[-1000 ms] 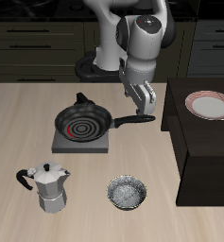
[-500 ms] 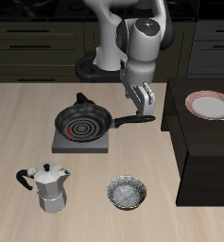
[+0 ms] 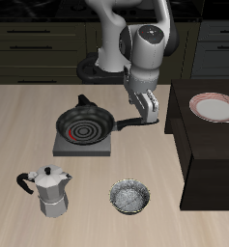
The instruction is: Place the frypan on the top layer of the shelf
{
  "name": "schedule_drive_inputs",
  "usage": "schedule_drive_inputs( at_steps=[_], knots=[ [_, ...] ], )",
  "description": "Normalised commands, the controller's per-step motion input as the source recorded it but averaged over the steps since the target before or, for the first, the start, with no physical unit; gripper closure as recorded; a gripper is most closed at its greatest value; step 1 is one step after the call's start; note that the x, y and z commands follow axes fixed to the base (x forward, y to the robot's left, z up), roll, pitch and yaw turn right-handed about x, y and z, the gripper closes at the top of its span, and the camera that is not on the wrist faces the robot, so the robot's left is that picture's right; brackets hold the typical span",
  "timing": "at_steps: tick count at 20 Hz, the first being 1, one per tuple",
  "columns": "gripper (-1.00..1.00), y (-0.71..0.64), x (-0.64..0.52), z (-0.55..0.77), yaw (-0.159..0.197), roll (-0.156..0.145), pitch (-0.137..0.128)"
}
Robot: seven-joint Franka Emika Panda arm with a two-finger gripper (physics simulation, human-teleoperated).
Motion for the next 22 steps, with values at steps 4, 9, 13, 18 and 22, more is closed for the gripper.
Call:
schedule_drive_inputs(
  at_steps=[4, 9, 13, 18, 22],
  knots=[
    [-1.00, 0.01, 0.00, -0.22, -0.007, 0.006, 0.019],
    [-1.00, -0.01, -0.02, -0.23, 0.004, 0.000, 0.014],
    [-1.00, 0.06, 0.01, -0.27, 0.026, 0.004, 0.031],
    [-1.00, -0.04, -0.05, -0.20, -0.002, -0.011, 0.015],
    [-1.00, 0.06, -0.06, -0.14, -0.002, 0.034, 0.016]
  ],
)
